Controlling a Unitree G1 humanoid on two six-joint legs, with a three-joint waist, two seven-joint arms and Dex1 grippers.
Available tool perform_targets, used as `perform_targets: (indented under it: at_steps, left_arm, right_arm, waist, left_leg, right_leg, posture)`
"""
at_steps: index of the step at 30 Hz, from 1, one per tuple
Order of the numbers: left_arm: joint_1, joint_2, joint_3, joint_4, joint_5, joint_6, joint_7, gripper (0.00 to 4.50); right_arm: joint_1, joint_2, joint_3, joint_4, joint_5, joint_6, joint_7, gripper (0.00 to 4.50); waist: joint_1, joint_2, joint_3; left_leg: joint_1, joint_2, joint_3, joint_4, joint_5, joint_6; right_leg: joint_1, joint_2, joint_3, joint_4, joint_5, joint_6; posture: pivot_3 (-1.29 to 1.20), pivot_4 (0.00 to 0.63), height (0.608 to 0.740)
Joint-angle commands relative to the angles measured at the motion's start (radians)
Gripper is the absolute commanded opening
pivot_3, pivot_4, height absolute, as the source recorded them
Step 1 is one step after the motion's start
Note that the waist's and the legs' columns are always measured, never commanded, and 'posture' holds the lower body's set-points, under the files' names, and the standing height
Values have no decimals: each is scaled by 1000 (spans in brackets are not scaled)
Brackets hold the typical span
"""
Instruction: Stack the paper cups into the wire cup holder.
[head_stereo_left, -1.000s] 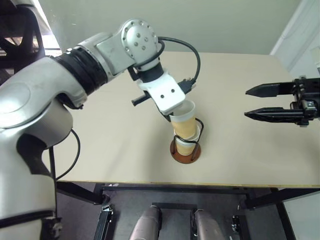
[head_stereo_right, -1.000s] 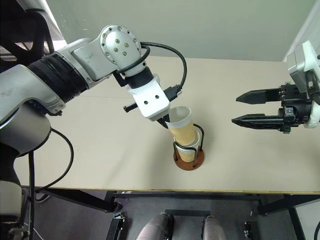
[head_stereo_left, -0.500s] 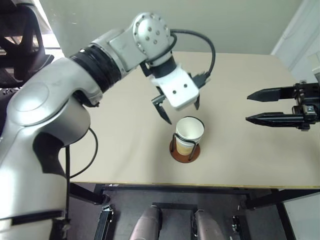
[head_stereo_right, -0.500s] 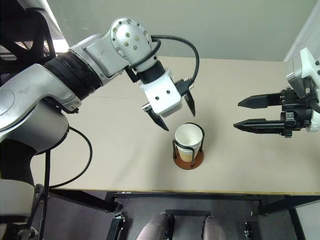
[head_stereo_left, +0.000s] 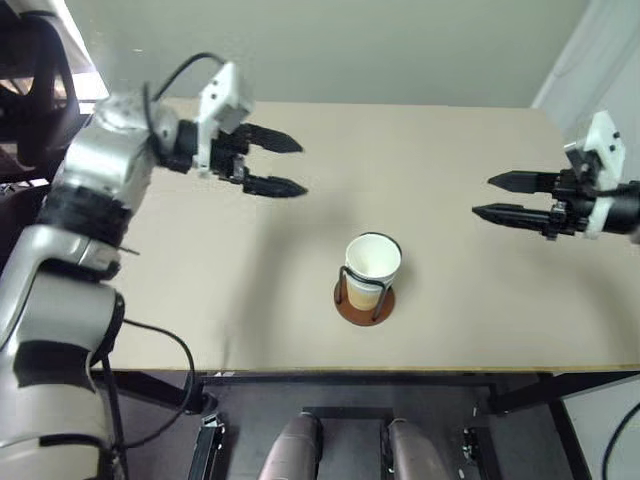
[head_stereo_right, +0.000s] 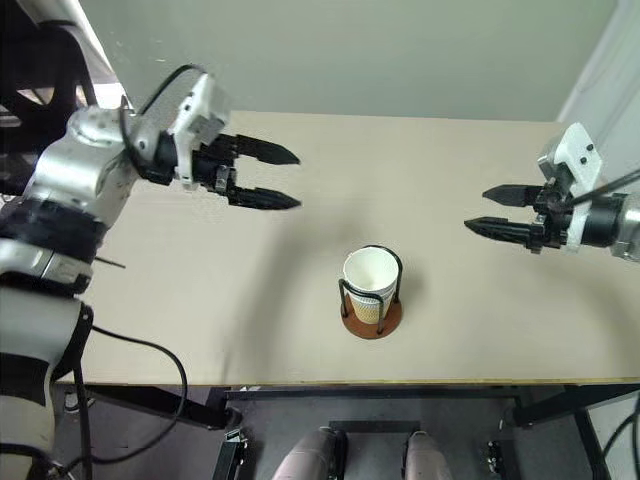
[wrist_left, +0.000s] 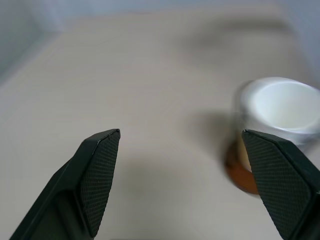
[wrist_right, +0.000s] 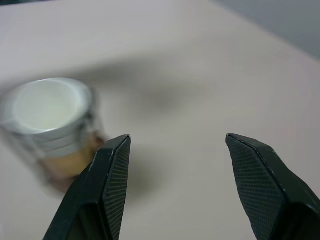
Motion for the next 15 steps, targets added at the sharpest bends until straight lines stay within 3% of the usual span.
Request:
perform_targets:
  at_steps: [1,8,15]
  left_arm:
    - [110,3,177,-74,47,56,226,4167]
    - [270,-65,345,-75,156,80,475,4167]
    - [249,-169,435,-23,218,71,588,4167]
  right_arm:
    - [-18,57,-1,72,-84,-78,-84,3060]
    - [-89,229,23,299,-233,-235,-239,3060]
    - [-156,363,-32,482,-266,-345,-367,3060]
  waist:
    - [1,0,0]
    - [0,-1,0]
    - [1,-1,0]
  left_leg:
    - [1,0,0,-1,1,0]
    - [14,-1,0,-11,13,-7]
    - [26,-1,-2,-36,22,-25]
  right_leg:
    - [1,1,-1,0,1,-1]
    - [7,3,1,0,10,-14]
    - [9,2,8,-3,16,-23]
  posture:
    - [0,150,740]
    - [0,150,740]
    - [0,150,740]
